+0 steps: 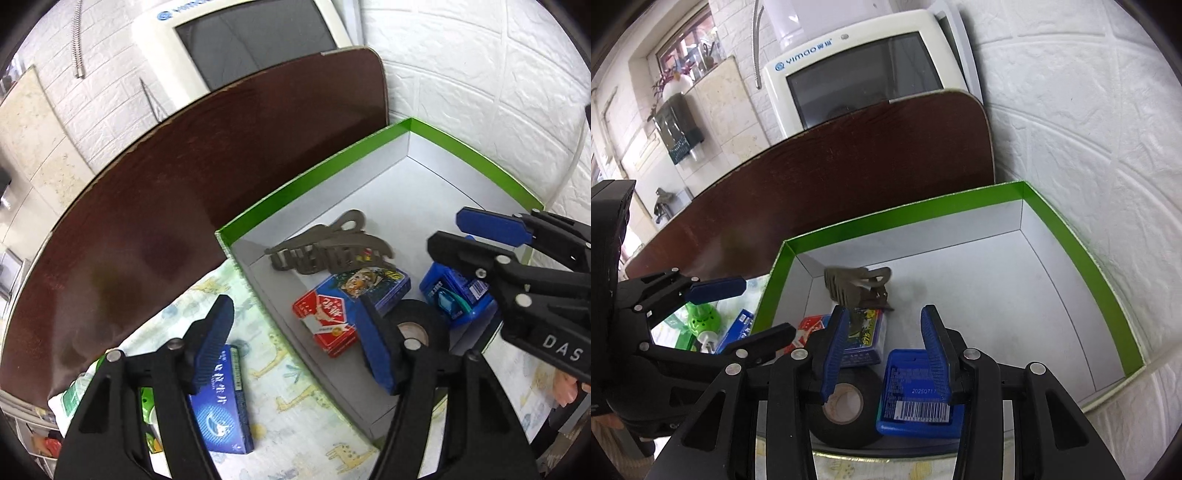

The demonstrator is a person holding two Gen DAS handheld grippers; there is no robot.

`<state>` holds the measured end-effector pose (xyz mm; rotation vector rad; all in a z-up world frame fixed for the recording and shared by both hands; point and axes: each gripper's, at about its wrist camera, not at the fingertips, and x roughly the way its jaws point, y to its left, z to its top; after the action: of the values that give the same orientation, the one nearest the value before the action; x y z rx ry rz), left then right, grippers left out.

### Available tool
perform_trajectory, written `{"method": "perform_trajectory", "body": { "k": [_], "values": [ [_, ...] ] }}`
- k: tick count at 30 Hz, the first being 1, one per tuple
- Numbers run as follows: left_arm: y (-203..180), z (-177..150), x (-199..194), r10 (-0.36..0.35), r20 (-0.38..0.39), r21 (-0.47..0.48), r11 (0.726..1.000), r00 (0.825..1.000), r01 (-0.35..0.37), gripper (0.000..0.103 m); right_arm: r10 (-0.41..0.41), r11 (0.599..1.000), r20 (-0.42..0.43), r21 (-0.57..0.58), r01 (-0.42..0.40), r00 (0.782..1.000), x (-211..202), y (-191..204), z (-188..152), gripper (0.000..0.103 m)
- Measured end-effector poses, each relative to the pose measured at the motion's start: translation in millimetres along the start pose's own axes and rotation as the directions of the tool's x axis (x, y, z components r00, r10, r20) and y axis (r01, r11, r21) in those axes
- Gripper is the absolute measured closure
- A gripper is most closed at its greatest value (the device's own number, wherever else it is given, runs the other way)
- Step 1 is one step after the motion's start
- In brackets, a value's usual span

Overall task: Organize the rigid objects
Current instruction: 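Open the right gripper to drop the hair clip in the box, then move the right gripper toward the blue medicine box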

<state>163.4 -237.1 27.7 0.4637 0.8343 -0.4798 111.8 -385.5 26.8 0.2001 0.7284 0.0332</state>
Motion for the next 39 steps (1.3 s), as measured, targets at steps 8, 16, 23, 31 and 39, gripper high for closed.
{"method": "perform_trajectory", "body": {
  "k": [8,16,23,31,39],
  "values": [
    [47.2,-15.0,-31.6,0.044,0.041,-0.109,0.993,0.998,-0.039,0.037,0.030,0.999,0.017,-0.035,-0.030,0.999,-16.3,24.1,0.1,0.060],
    [89.9,-58.9,-46.1,0.062,0.027,-0.216,0.975,0.998,-0.055,0.035,0.074,0.991,0.006,-0.114,-0.072,0.997,-19.4,72.6,-0.5,0.060],
    [80.2,-109.0,4.2,0.041,-0.136,-0.192,0.979,0.990,-0.067,0.027,0.093,0.982,-0.037,-0.159,-0.097,0.995,-12.2,109.4,-9.2,0.060],
    [85.2,-122.1,32.0,-0.070,-0.144,-0.276,0.961,0.987,0.028,0.046,0.074,0.975,-0.095,-0.204,-0.092,0.993,-2.6,135.5,-16.9,0.060],
    [155.9,-163.4,17.2,-0.088,-0.144,-0.402,0.915,0.986,0.023,0.042,0.085,0.968,-0.179,-0.217,-0.123,0.980,31.2,163.1,-16.9,0.060]
  ]
}}
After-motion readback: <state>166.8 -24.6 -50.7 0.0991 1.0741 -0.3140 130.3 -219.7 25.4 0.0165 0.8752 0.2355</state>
